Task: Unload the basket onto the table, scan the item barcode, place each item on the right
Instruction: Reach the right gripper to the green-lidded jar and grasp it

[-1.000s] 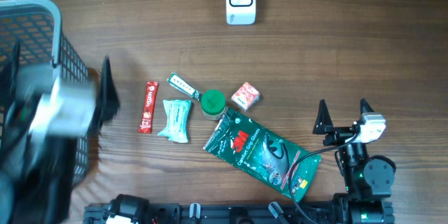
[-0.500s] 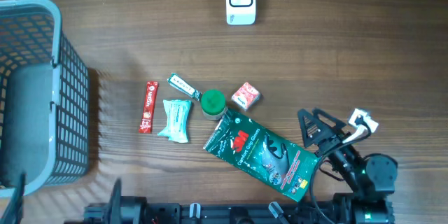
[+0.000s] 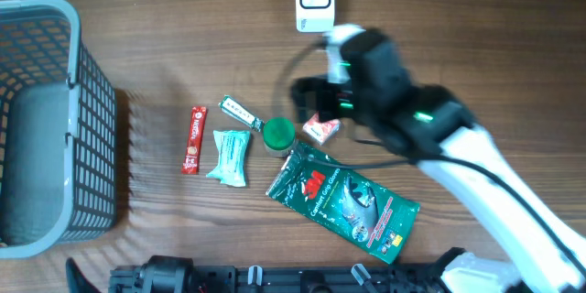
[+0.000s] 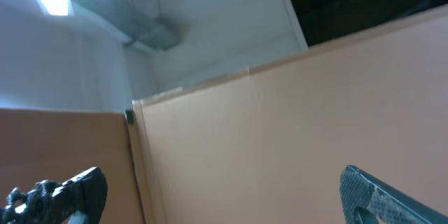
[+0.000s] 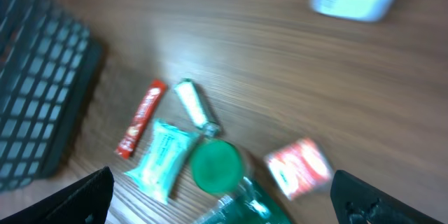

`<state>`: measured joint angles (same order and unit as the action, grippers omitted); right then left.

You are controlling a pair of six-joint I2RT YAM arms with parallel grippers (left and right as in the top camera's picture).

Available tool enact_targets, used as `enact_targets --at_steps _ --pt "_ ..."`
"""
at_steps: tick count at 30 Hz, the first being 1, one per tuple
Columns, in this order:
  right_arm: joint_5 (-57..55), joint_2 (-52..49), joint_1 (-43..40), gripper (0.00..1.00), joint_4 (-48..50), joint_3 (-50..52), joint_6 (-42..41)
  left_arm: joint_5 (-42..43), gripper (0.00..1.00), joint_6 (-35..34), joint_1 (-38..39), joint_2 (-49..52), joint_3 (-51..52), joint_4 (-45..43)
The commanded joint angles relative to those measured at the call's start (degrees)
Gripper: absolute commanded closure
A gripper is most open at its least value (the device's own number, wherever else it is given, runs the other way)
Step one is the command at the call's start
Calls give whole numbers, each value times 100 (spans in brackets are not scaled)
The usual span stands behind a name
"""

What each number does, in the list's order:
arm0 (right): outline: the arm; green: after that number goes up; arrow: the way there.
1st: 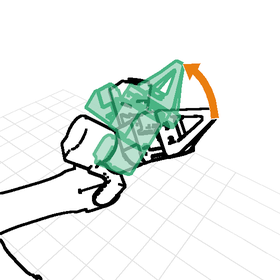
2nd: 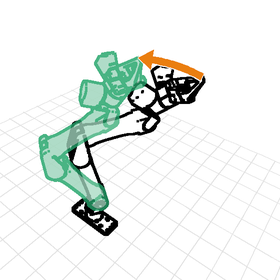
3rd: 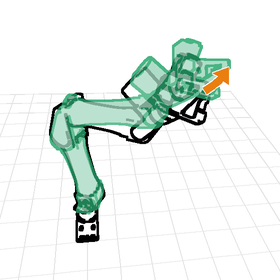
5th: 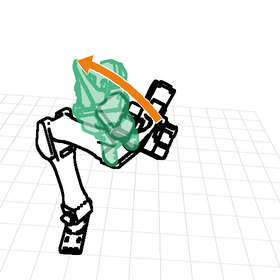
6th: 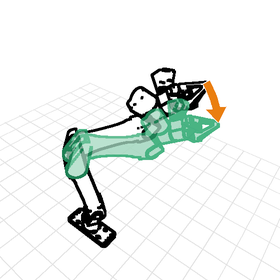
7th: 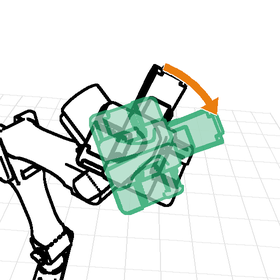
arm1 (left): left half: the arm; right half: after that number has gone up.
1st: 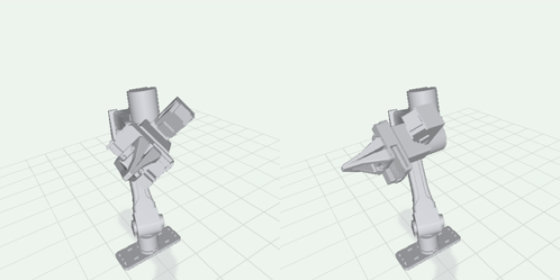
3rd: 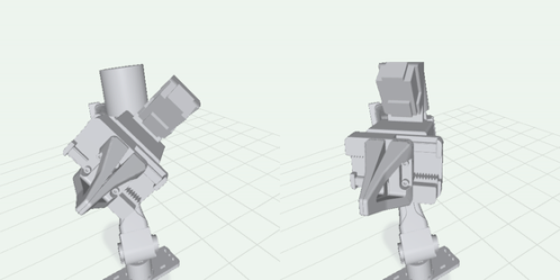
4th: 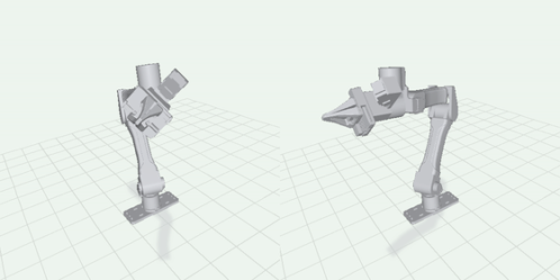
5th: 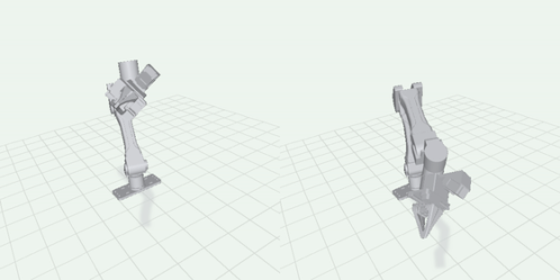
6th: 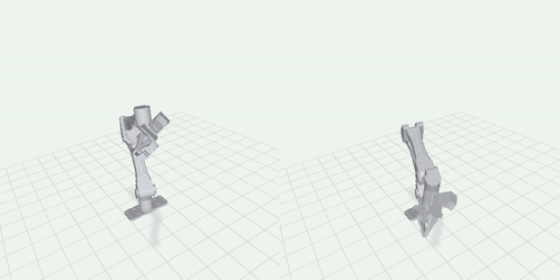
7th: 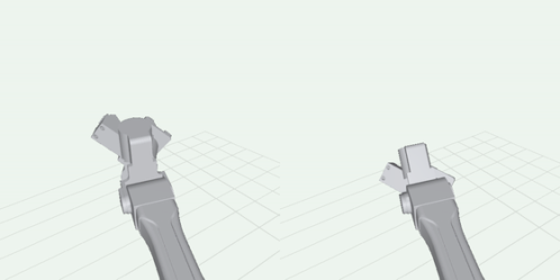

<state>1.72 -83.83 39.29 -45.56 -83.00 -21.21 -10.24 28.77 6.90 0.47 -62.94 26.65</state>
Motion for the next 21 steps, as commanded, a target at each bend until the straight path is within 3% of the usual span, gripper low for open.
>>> enact_targets --at_steps 1,5,11,14,18,21 --pt "-302 -870 391 0 282 -131 389 -144 0 -57 -26 0 15 542" --pt "-358 -1982 382 0 339 -153 295 -140 0 -59 -24 0 15 2155" --pt "-15 -2476 382 0 162 -157 310 90 0 -120 -24 0 22 3860" --pt "643 -2951 389 0 127 -157 291 334 0 -136 -24 0 345 3783" --pt "734 -3259 393 2 -116 -157 138 334 0 -1665 -26 0 1414 2173" --pt "726 -3289 393 19 -236 -157 109 361 0 -2317 -26 0 2186 1419"
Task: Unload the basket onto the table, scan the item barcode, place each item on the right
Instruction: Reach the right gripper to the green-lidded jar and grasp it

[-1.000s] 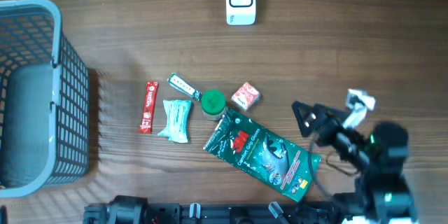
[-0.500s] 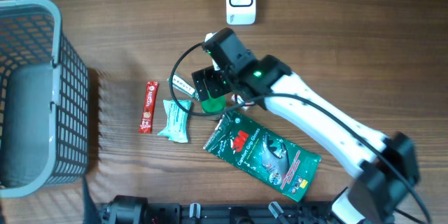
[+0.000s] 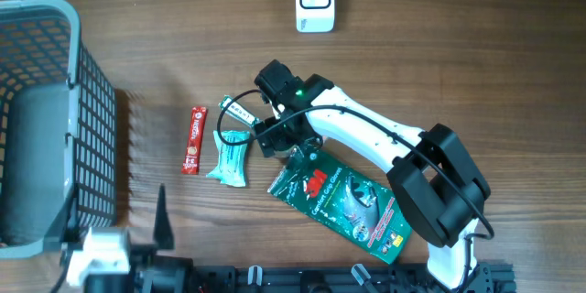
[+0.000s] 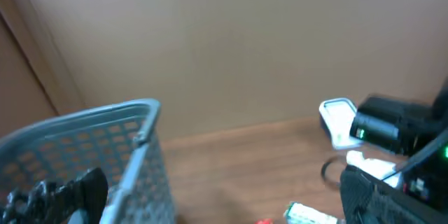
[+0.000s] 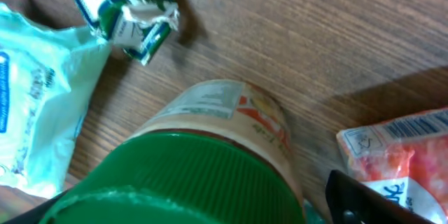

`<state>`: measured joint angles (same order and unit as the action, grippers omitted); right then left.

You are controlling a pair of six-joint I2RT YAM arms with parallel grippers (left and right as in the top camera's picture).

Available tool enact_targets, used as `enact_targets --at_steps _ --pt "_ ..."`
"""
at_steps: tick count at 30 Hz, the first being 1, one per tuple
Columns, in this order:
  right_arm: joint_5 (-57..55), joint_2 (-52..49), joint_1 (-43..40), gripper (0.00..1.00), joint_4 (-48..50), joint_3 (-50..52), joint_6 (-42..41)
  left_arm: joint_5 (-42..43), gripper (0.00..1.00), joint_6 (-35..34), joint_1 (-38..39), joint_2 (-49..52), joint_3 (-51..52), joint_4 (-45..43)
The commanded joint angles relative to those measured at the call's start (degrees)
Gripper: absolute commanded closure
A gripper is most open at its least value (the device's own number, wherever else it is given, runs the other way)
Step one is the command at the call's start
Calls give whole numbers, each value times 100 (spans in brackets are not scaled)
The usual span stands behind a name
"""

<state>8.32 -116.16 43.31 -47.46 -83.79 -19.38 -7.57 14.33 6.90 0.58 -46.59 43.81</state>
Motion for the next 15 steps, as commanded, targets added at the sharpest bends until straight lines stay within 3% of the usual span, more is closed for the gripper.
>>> enact_targets --at_steps 1,6,11,14,15 --pt "50 -66 -9 25 -35 -79 -74 96 0 -955 -26 -11 704 -337" --pt "83 -63 -9 47 -271 -236 -570 496 0 -1224 -26 -11 1248 -527" --pt "479 -42 -20 46 -1751 -1878 -2052 743 0 -1224 -26 -11 1263 -551" --pt "1779 -31 -20 42 -1919 -2310 -2529 1051 0 -1224 -26 -11 1298 -553" --pt "2776 -31 -20 44 -1954 -2308 -2747 1108 0 -1226 -24 -11 1545 -702"
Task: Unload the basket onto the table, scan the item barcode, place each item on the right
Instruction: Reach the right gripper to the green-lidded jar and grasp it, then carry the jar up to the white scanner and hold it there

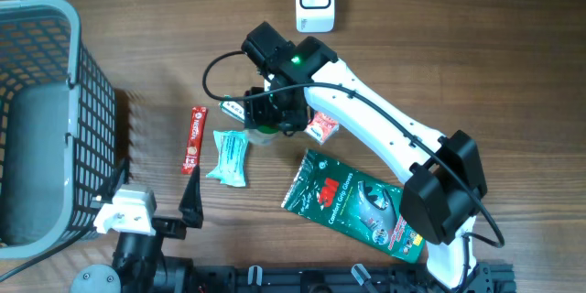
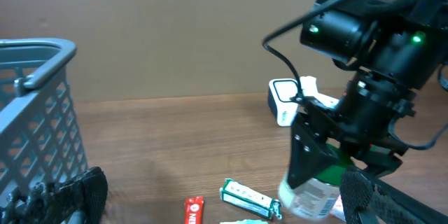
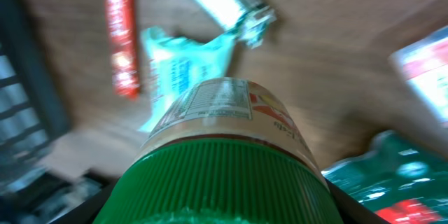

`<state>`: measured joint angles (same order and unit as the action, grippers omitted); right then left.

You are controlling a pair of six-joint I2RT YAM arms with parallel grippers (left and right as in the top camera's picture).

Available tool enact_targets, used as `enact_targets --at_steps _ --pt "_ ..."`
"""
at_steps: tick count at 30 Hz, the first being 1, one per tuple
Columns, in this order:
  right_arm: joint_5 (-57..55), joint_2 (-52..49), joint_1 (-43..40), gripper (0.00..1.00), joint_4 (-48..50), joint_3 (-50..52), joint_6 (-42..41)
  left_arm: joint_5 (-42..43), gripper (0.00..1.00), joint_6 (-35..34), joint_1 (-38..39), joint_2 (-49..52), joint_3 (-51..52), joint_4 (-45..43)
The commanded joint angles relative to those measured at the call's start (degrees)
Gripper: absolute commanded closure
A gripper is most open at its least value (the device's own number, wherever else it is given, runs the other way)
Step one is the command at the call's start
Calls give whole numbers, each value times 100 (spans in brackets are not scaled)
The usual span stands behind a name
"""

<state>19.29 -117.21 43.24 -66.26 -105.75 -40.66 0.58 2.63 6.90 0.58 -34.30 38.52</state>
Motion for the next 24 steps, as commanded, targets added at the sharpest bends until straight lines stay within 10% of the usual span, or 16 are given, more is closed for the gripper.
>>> enact_targets --at_steps 1,7,11,24 --pt "1941 74 -13 50 -76 -111 -623 315 0 -59 -26 -11 413 -269" --pt "3421 74 -13 50 -787 -103 -1259 450 0 -1432 -26 -11 2426 -2889" --pt "3270 74 -66 50 -905 -103 -1335 446 0 -1805 -26 -11 3038 -3106" --pt "2658 74 -1064 60 -2592 -101 162 437 0 595 -26 -11 3056 -2667"
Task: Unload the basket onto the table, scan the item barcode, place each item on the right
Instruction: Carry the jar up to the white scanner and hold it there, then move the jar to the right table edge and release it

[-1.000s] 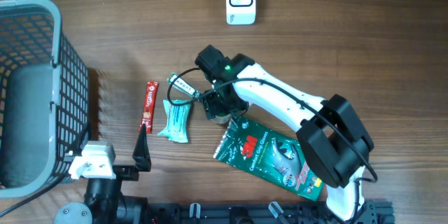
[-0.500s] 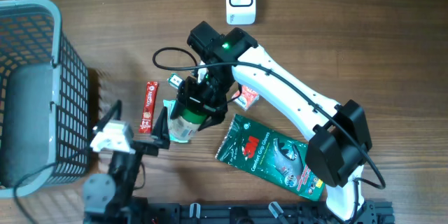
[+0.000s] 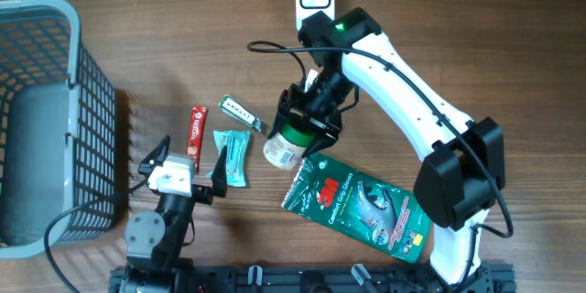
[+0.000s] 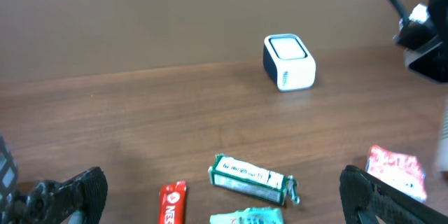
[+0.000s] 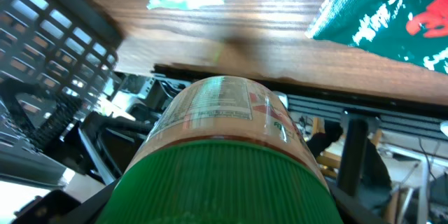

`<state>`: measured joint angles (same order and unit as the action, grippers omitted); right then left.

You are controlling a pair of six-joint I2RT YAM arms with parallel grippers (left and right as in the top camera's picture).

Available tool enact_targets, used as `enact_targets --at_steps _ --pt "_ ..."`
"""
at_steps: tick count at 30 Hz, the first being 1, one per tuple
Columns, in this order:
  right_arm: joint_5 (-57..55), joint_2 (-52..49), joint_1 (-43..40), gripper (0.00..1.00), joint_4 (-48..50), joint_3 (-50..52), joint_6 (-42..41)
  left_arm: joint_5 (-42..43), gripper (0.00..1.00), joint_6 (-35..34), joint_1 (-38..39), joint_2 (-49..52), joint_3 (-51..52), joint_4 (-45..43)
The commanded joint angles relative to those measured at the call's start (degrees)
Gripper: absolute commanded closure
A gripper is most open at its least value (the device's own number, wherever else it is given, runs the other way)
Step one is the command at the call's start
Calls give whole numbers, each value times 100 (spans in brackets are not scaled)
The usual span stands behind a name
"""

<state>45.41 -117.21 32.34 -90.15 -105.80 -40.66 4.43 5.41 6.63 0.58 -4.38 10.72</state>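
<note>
A clear jar with a green lid hangs tilted over the table, and my right gripper is shut on its lid end. It fills the right wrist view as the jar, with label and lid toward the camera. The white scanner stands at the far edge, beyond the jar, and also shows as the scanner. My left gripper is low at the front left. It stands open with nothing between its fingers.
On the table lie a red bar, a green-white box, a teal packet, a green 3M pack and a red-white packet. A grey basket stands at the left.
My right gripper has carried the jar rightward and toward the front, and it now lies more tilted by the 3M pack. My left gripper has moved in behind the red bar.
The jar stood on the table with my right gripper open above it and the left wrist camera facing upward. Then the right gripper was down around the jar. Then the jar was lifted over the small items, and now it hangs tilted below the scanner.
</note>
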Motion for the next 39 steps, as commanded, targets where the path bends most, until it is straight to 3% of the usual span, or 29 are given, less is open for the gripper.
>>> enact_targets --at_steps 1,4,7,9,11,17,19,23,26,33,36,39 --pt "74 74 26 63 -203 -96 175 52 0 317 0 -9 63 149" --pt "87 74 26 63 -203 -96 208 48 0 319 0 -9 63 149" --pt "-474 74 -35 63 138 -96 885 48 0 319 0 -9 63 149" --pt "-1139 74 -232 72 1250 -98 745 48 0 319 0 -9 63 149" --pt "-1834 74 -509 75 2382 -103 444 48 0 319 0 -9 63 149" --pt "-5497 66 -782 55 5748 -94 470 48 0 319 0 -9 63 149" --pt "-6666 -57 -782 54 6754 -15 472 48 0 319 0 -9 63 149" --pt "-6850 -879 -782 53 8675 -15 1075 48 0 319 0 -9 63 149" --pt "-6588 -1279 -782 53 9425 -15 1062 48 0 319 0 -9 63 149" --pt "-6592 -874 -826 50 9326 -17 1263 48 0 319 0 -9 63 149" --pt "-6677 7 -1388 47 7864 -17 1211 48 0 319 0 -9 63 149" --pt "-6743 448 -2483 48 6273 -17 1126 48 0 319 0 -9 63 149"
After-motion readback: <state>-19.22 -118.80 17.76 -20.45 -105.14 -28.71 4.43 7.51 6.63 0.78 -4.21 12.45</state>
